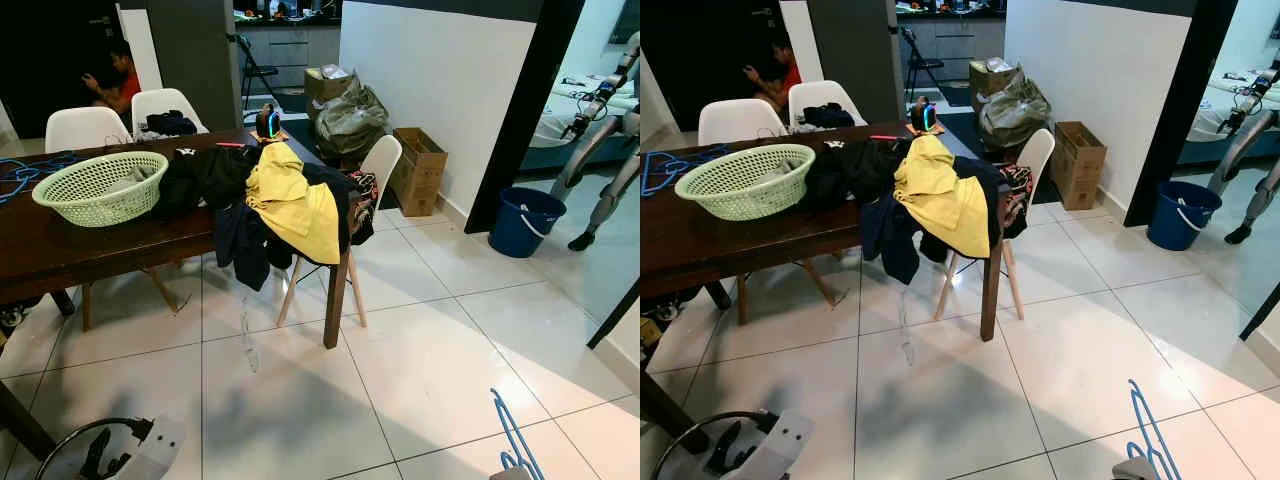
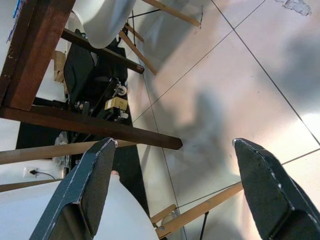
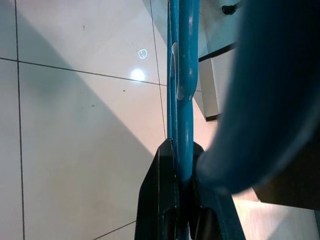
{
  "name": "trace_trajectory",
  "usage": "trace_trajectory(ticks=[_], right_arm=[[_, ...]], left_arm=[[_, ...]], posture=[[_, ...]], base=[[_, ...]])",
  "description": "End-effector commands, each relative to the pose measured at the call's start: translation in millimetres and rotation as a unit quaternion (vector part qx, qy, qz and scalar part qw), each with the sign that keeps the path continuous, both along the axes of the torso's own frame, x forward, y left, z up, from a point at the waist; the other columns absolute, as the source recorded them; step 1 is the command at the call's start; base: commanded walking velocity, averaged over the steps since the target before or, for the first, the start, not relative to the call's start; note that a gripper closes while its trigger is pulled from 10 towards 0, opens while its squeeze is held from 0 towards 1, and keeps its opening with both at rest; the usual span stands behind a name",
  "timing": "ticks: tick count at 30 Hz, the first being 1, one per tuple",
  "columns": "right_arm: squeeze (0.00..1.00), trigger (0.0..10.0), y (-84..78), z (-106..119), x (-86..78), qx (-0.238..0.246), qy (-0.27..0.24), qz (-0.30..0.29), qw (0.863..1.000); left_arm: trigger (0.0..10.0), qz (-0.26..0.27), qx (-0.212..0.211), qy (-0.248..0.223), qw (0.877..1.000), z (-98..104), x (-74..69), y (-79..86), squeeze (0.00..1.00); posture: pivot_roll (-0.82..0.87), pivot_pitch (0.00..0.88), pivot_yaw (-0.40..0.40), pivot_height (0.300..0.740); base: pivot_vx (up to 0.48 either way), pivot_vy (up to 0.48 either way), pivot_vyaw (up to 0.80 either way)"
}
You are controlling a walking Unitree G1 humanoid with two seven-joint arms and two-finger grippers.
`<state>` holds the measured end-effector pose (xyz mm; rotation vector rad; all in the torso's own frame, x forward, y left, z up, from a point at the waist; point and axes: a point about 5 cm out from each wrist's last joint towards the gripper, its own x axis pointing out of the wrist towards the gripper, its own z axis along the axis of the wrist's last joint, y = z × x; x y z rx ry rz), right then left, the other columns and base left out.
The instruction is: Hang hanger
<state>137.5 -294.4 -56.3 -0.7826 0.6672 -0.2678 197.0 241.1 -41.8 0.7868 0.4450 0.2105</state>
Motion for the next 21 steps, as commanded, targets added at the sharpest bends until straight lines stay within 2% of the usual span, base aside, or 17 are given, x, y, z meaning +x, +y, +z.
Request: trace_trajectory(ticks=[1,21], right_arm=[[0.00,10.0,-2.0,0.0,-0.4,0.001,0.004,-0.005,1.000],[0.00,10.0,-2.3,0.1,-0.4,0.001,0.004,-0.005,1.000]], left_arm=[[10.0,-0.004,0.003,0.010,1.000,-2.6,-1.7,-2.0,0.00],[10.0,-0.004,0.003,0.010,1.000,-2.6,-1.7,-2.2,0.00]], posture=[[0.01,0.000,-0.014,0.740],[0.01,0.000,-0.014,0.740]], base=[[0.000,0.000,0.00],[0.000,0.000,0.00]])
